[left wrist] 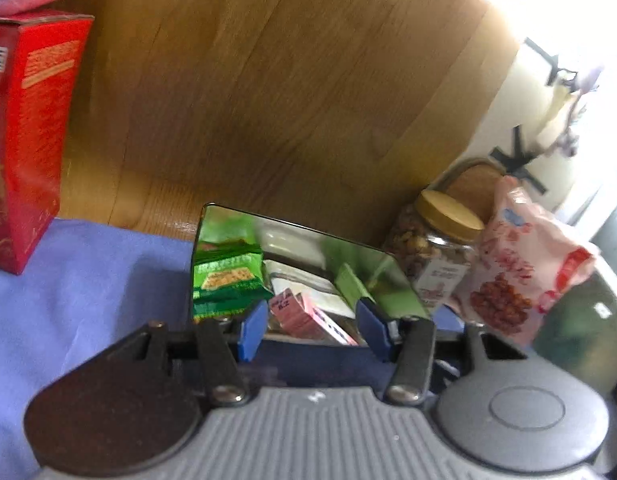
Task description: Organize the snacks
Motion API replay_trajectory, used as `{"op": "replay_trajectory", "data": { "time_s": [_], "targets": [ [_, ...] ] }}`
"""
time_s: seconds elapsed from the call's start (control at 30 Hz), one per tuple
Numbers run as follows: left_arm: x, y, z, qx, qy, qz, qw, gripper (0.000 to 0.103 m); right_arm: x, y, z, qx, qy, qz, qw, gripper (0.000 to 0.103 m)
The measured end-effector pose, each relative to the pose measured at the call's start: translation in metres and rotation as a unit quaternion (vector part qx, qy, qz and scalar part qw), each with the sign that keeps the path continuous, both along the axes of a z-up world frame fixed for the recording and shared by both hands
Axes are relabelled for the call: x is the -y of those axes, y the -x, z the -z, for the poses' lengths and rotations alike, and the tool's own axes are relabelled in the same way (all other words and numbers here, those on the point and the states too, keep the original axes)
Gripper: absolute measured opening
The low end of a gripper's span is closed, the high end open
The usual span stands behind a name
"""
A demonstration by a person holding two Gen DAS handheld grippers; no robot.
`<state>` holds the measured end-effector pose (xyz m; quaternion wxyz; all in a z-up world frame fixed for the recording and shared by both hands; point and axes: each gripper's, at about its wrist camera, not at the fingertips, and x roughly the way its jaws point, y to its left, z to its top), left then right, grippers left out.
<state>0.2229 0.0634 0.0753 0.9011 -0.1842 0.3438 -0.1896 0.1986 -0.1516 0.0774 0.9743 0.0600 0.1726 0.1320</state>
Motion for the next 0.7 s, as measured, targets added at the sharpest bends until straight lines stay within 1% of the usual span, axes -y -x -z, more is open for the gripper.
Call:
{"op": "replay_trajectory", "data": {
  "time_s": [0.07, 0.13, 0.23, 0.3, 0.37, 0.43, 0.47, 0.5, 0.57, 0.67, 0.7],
  "targets": [
    [-0.007, 0.022, -0.002, 0.006, -0.001, 0.007, 1.0000, 0.050, 0.005, 0.012, 0.000, -0.008, -0.027, -0.008, 1.000, 0.046],
    [-0.014, 0.045, 0.001, 0.004, -0.006, 0.014, 0.9999, 0.051, 0.008, 0.026, 0.004, -0.026, -0.049, -0.025, 0.998, 0.046],
    [-0.031, 0.084, 0.021, -0.021, -0.010, 0.020, 0.9995, 0.051, 0.007, 0.042, 0.022, -0.083, -0.088, -0.063, 0.991, 0.046],
    [-0.047, 0.109, 0.036, -0.043, -0.009, 0.006, 0.9990, 0.051, 0.002, 0.049, 0.036, -0.122, -0.109, -0.085, 0.983, 0.046],
    [-0.065, 0.131, 0.049, -0.063, 0.006, -0.015, 0.9979, 0.052, -0.006, 0.052, 0.046, -0.151, -0.117, -0.094, 0.977, 0.047],
    [-0.082, 0.149, 0.062, -0.087, 0.031, -0.032, 0.9952, 0.052, -0.009, 0.054, 0.053, -0.174, -0.135, -0.104, 0.970, 0.047],
    [-0.088, 0.157, 0.070, -0.099, 0.045, -0.035, 0.9934, 0.051, -0.012, 0.055, 0.057, -0.186, -0.146, -0.109, 0.965, 0.047],
    [-0.091, 0.165, 0.072, -0.092, 0.057, -0.037, 0.9934, 0.051, -0.015, 0.059, 0.057, -0.182, -0.148, -0.106, 0.966, 0.047],
    [-0.094, 0.178, 0.072, -0.085, 0.066, -0.040, 0.9934, 0.051, -0.022, 0.068, 0.055, -0.186, -0.145, -0.110, 0.965, 0.047],
    [-0.089, 0.183, 0.074, -0.085, 0.078, -0.036, 0.9927, 0.051, -0.030, 0.085, 0.057, -0.196, -0.163, -0.140, 0.957, 0.047],
    [-0.087, 0.184, 0.074, -0.081, 0.075, -0.036, 0.9932, 0.051, -0.034, 0.092, 0.058, -0.204, -0.173, -0.157, 0.951, 0.048]
  ]
}}
